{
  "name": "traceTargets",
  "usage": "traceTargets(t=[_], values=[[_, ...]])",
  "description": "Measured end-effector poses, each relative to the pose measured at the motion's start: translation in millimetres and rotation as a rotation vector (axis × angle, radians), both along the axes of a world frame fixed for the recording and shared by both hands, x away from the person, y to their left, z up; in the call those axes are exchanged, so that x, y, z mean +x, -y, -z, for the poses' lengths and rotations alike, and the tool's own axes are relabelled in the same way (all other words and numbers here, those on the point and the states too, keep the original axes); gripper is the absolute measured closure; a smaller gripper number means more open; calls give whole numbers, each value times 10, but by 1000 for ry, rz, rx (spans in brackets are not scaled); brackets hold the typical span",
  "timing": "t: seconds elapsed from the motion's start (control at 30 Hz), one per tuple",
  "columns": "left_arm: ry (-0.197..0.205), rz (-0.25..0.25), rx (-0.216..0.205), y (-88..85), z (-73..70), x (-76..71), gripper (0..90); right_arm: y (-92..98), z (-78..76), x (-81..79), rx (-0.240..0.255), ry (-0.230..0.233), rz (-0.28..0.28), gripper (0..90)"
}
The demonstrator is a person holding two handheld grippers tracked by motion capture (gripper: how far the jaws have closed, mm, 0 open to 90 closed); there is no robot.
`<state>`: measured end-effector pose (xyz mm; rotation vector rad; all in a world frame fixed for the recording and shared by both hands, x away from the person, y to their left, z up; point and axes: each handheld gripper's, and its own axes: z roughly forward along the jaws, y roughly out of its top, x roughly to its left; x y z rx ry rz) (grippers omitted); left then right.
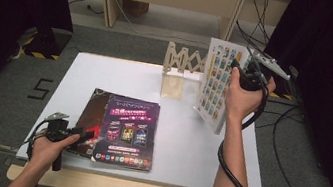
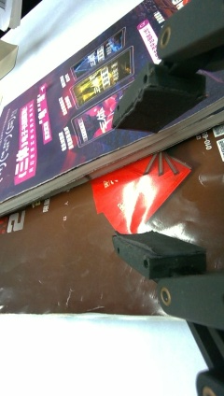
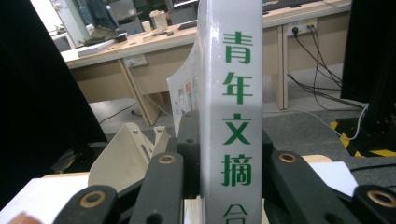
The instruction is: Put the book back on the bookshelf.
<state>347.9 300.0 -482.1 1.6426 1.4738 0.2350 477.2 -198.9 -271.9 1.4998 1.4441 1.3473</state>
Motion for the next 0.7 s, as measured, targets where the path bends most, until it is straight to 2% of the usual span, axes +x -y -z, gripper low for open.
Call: traceTargets(t=[0.3,0.7], values=[[5,7,1,6,0,5,370,26,35,41,-3,-9,10,742],[2,-1,-3,-14,8,1,371,-31,1,159,-19,9,7,742]])
